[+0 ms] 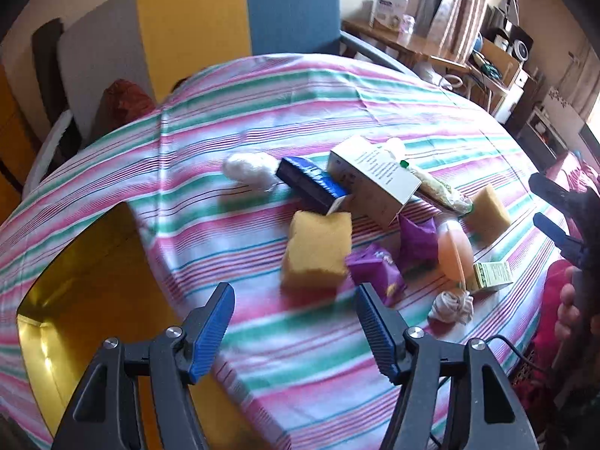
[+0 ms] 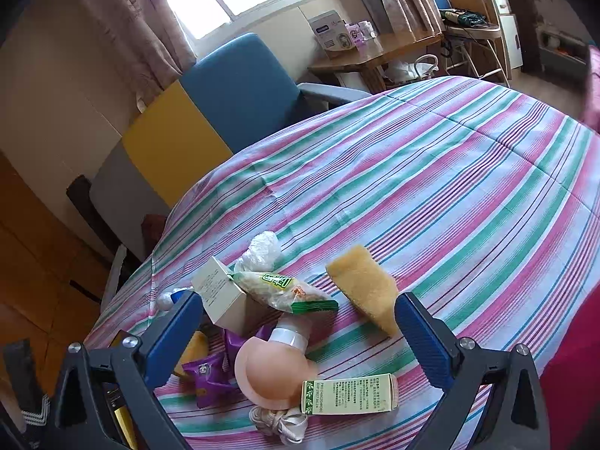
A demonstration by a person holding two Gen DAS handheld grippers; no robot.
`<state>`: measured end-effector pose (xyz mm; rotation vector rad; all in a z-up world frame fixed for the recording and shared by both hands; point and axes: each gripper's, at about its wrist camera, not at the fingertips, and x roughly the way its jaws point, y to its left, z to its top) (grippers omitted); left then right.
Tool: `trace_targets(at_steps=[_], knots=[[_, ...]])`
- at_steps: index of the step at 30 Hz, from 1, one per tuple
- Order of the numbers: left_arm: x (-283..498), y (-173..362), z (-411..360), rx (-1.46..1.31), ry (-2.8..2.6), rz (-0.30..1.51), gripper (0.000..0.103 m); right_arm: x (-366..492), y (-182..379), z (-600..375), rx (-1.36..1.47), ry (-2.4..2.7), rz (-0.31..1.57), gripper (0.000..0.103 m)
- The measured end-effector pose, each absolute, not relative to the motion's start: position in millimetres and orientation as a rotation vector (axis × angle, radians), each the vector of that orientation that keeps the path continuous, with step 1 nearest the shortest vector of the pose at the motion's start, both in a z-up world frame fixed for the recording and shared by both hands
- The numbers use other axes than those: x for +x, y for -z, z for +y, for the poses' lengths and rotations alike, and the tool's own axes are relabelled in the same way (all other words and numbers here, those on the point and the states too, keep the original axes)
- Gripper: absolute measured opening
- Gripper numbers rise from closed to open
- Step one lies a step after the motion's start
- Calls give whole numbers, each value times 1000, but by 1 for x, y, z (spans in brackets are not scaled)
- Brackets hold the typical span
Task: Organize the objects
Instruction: 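Move the left gripper from the gold tray toward the yellow sponge, then grasp the yellow sponge with the left gripper and lift it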
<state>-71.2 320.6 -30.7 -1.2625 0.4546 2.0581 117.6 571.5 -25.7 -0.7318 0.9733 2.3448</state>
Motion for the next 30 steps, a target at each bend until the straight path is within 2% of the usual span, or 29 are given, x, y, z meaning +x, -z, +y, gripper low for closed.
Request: trace_targets(at_steps=[15,16,17,23,30], knots=[[-108,93,398,-1409,-1933,581,68,112,30,572,-769,-2371,981,103],[-111,97,398,-1426,-1927,573,65,112,30,573,-769,-2369,980,103],[-112,100,395,-1436,-1925,557,56,112,30,573,-769,-2367,975,103],[-108,80,361,-1379,-1974,413,54,110,30,571,-780,-2368,934,103],[-83,46,321,-1264,-2022,344,54,104,31,568,-831,-2381,910,103]])
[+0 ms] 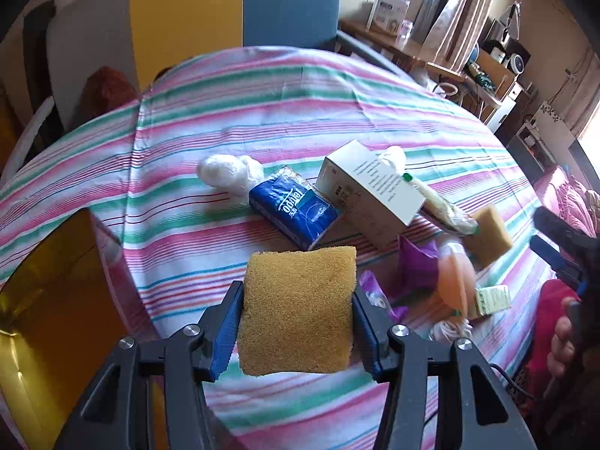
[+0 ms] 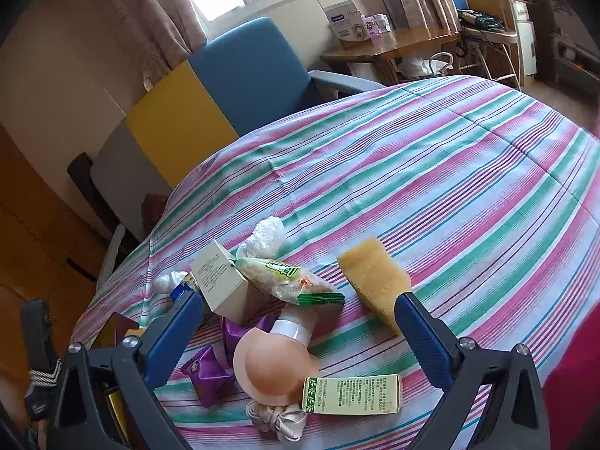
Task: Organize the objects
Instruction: 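Grasp the yellow sponge with the left gripper and lift it, then place the yellow sponge in the gold tray with the left gripper while the right grasps the green-white box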
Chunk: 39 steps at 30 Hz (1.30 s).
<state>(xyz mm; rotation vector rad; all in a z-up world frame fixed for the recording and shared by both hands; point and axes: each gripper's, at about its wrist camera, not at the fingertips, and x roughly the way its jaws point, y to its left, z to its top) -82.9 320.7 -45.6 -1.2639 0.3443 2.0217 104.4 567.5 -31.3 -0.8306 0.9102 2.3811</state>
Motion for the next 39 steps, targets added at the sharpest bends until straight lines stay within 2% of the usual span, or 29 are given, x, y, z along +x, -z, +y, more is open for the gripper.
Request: trace_targets(at_steps=[8,13,17,19,25,29,30,31,39], knots=[[-45,8,275,-1139,-2039,268,54,88,37,551,-971,-2431,829,102],[-35,0,239,-1140,-2036,234,54,69,43,535,-1275,-2495,760,97],[-38,2,201,-1161,-2065,186,54,61,40,522,-1557,-2468,445,97],[-40,4,182,-1180,-2088,154,54,62,50,529,-1659,-2342,387,97],[-51,12,122,-1236,-2176,30,54,81,75,557,-1617,-2114,627,97],[-59,19,90,-1266,-2228,-13,54,79,86,552,-1597,-2054,586,96],[-61,20,84,-1272,-2238,-26,54,78,88,552,-1594,-2048,589,90],[-62,22,76,-1277,-2253,-37,54,77,90,553,-1598,-2042,592,75],[-100,31,22,-1345,-2346,-126,54,84,90,558,-1569,-2049,597,74]])
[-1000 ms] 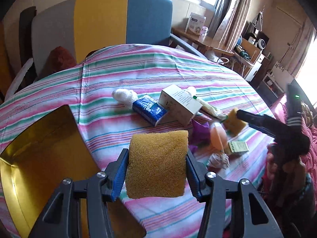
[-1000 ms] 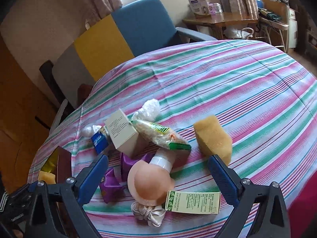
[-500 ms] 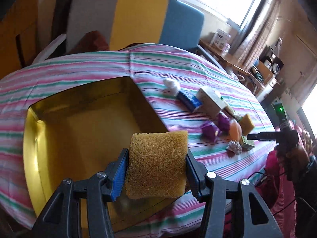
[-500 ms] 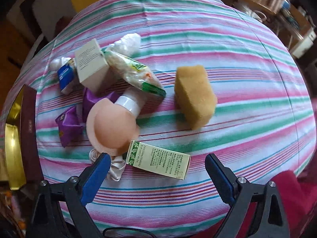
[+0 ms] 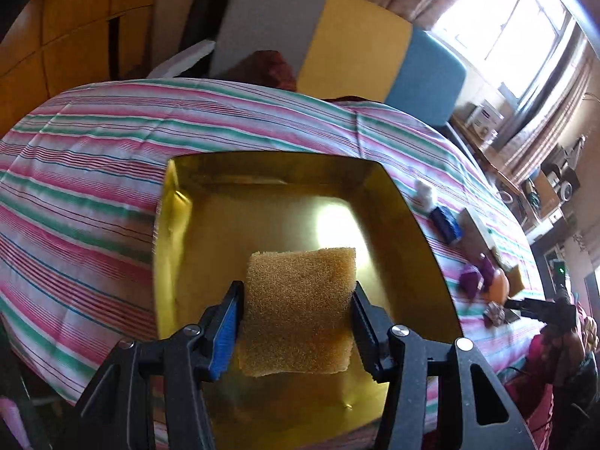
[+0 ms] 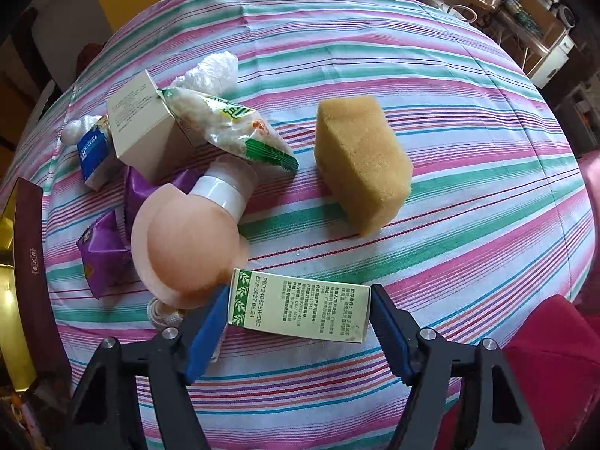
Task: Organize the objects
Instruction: 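Place the yellow sponge in the gold tray with the left gripper while the right grasps the green-white box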
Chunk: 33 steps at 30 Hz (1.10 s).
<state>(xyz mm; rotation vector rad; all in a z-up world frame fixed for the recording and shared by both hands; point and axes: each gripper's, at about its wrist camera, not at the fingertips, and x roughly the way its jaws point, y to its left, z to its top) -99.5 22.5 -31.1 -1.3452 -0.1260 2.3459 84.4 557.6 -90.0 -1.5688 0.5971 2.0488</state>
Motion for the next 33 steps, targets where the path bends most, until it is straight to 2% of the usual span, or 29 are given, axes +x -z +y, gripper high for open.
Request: trace_targets(at_steps=[12,24,27,29,33], knots=[[-202,63,20,-1476,-2448,-97,54,101,78,566,-1457,-2101,684,74],[-230,92,28,-1556,-2494,30,55,92,77,555,-1446,-2112,705,74],[-229,94,31,-1568,-2498,67,59,93,77,555,-1447,-2110,705,74],[-227,90,32,-1551,-2491,60,68,94,75,555,-1442,-2108,708,74],[-221,74,32,-1499,-2502,56,70,95,76,557,-1425,-2109,718,74]])
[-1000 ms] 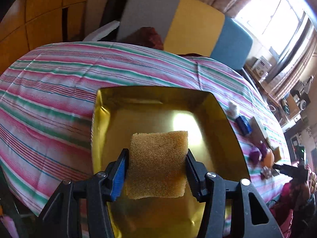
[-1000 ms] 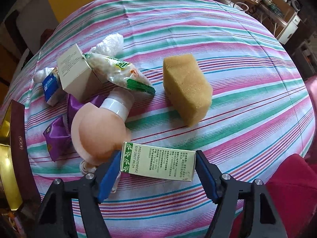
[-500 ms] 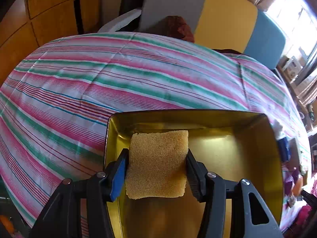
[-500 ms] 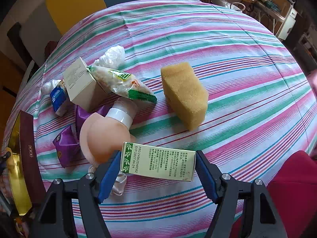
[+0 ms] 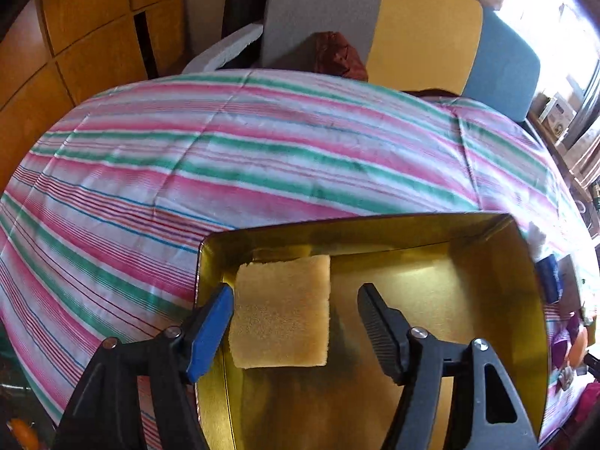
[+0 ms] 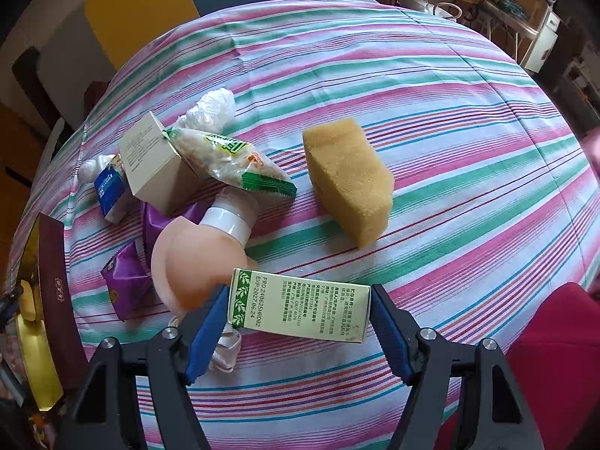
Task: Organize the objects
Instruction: 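Place the yellow sponge in the gold tray with the left gripper while the right grasps the green-white box, then lower the green-white box into the tray beside the sponge and open the right gripper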
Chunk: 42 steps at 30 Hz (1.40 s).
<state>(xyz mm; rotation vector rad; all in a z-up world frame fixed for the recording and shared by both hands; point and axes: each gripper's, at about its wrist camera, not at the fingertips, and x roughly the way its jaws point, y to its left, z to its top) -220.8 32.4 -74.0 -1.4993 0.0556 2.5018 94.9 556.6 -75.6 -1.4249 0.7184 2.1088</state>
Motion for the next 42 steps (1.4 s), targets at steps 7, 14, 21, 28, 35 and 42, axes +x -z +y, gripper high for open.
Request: trace_targets(at_steps=[7,14,21,28,35,42], knots=[[-172,13,3,-1258,-2598,-9,70,109,50,555,-1232,-2202,731,74],[-118,7,-58,-1250,-2629,-170,69,43,-32,413,-1223,-2759,342,74],[-84,21,-96,-1277,-2625,-322,68,-42,-4,226,-1583,-2981,28,74],[-75,42,-115,-1345,-2592,-396,68,-116,55,140,-1785,-2814,94,74],[-76,52,-125,-1375,-2566,-460,68,-154,86,106,-1799,-2730,68,74],[-77,58,-128,-1404,-2550,-498,68,-169,93,94,-1781,-2698,114,76]])
